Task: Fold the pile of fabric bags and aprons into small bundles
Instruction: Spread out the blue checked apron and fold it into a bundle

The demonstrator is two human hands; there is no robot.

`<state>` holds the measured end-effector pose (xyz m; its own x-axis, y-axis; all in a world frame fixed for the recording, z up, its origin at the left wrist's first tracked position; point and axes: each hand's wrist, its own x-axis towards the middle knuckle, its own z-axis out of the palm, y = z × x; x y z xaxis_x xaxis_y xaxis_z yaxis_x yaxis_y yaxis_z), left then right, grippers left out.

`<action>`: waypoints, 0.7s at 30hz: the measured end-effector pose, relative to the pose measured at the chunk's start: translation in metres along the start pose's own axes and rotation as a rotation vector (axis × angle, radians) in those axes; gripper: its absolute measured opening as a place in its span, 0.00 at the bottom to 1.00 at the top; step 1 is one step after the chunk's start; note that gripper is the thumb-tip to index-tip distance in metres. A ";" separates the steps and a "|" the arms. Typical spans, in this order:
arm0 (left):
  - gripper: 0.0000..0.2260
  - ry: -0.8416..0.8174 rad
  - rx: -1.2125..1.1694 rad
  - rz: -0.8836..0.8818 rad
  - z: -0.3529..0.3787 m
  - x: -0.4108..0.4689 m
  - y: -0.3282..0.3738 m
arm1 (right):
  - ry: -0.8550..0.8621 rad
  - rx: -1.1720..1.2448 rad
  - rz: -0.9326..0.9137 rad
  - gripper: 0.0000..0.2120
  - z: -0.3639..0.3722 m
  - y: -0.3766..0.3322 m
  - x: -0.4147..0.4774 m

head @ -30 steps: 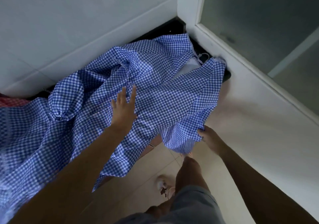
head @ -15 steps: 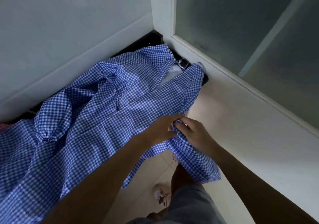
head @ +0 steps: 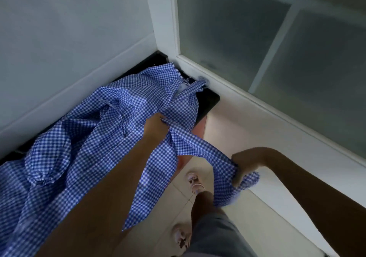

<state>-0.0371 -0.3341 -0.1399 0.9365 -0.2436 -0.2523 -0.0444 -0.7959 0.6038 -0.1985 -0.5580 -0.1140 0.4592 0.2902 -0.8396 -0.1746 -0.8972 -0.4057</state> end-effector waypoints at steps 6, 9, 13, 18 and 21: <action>0.35 -0.348 -0.323 0.146 -0.018 -0.061 0.047 | 0.256 0.585 -0.149 0.15 -0.034 -0.026 -0.015; 0.39 -0.579 -0.338 0.294 -0.026 -0.098 0.065 | 0.371 1.082 -0.294 0.18 -0.048 -0.044 -0.017; 0.37 -0.359 -0.304 0.307 -0.033 -0.111 0.068 | 0.308 1.353 -0.419 0.12 -0.059 -0.067 -0.019; 0.13 -0.479 -0.484 0.051 -0.069 -0.093 0.058 | 0.644 0.789 -0.381 0.19 -0.075 -0.066 -0.021; 0.07 -0.629 -0.614 -0.081 -0.091 -0.080 0.047 | 0.703 0.768 -0.571 0.32 -0.080 -0.057 -0.025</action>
<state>-0.0826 -0.3012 -0.0225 0.5553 -0.6036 -0.5722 0.3778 -0.4299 0.8201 -0.1301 -0.5406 -0.0407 0.9758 0.1219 -0.1815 -0.1560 -0.1933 -0.9687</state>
